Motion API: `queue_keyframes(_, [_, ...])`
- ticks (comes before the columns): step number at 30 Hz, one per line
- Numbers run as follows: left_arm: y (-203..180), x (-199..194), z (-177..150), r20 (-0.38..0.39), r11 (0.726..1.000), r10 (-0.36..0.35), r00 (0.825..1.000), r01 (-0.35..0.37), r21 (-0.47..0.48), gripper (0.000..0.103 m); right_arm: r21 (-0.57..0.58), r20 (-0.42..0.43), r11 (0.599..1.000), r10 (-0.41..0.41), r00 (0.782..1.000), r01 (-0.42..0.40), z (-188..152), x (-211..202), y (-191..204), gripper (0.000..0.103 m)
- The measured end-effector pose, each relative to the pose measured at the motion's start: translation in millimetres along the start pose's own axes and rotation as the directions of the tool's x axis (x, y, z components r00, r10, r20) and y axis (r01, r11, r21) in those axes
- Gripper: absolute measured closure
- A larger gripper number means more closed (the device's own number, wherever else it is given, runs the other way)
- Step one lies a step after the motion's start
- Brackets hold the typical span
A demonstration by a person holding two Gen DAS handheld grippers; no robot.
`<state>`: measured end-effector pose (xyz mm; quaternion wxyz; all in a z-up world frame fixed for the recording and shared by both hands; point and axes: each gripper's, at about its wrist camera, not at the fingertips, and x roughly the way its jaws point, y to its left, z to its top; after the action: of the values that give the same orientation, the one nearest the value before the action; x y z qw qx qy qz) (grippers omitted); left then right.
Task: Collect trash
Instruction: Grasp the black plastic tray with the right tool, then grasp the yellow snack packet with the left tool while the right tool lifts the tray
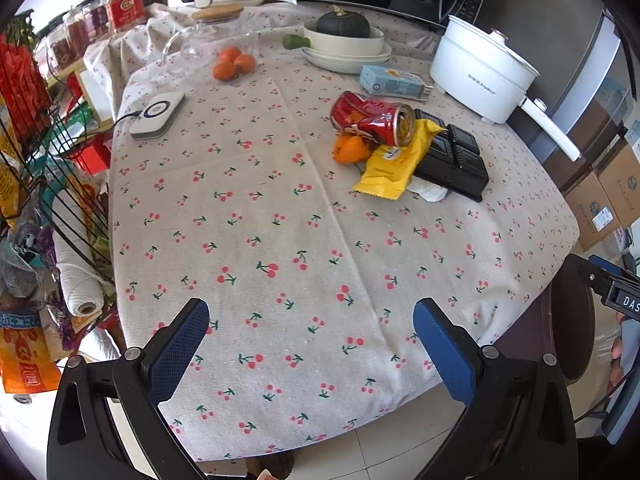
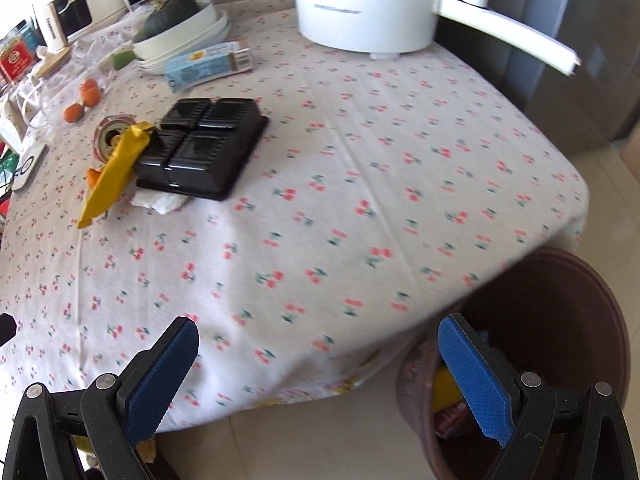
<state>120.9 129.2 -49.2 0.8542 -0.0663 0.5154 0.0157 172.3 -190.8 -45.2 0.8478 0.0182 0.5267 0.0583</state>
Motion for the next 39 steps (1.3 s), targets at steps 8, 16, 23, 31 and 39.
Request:
queue_keyframes(8, [25.0,9.9,11.8,-0.017,1.0,0.015,1.0,-0.016,-0.022,0.0,-0.045,-0.027,0.998,0.033,0.999,-0.034,35.2,38.0,42.0,0.004])
queue_keyframes(16, [23.5,20.9,25.7,-0.035,0.999,0.006,0.999,-0.007,-0.031,0.0,0.098,-0.024,0.991,0.089,0.996,-0.086,86.9,77.6,31.0,0.017])
queue_keyframes(23, [18.2,29.9,32.7,-0.05,0.999,0.009,0.999,-0.011,-0.038,0.0,0.185,-0.054,0.966,0.191,0.98,-0.178,104.6,112.0,39.4,0.032])
queue_keyframes(31, [13.9,35.3,34.2,-0.062,0.999,0.014,0.998,-0.016,-0.033,0.0,0.18,-0.063,0.965,0.204,0.977,-0.19,111.6,127.1,52.9,0.046])
queue_keyframes(39, [9.4,41.5,39.0,-0.057,0.999,-0.001,0.998,-0.002,-0.047,0.0,0.133,-0.053,0.975,0.185,0.981,-0.176,105.1,117.4,46.9,0.055])
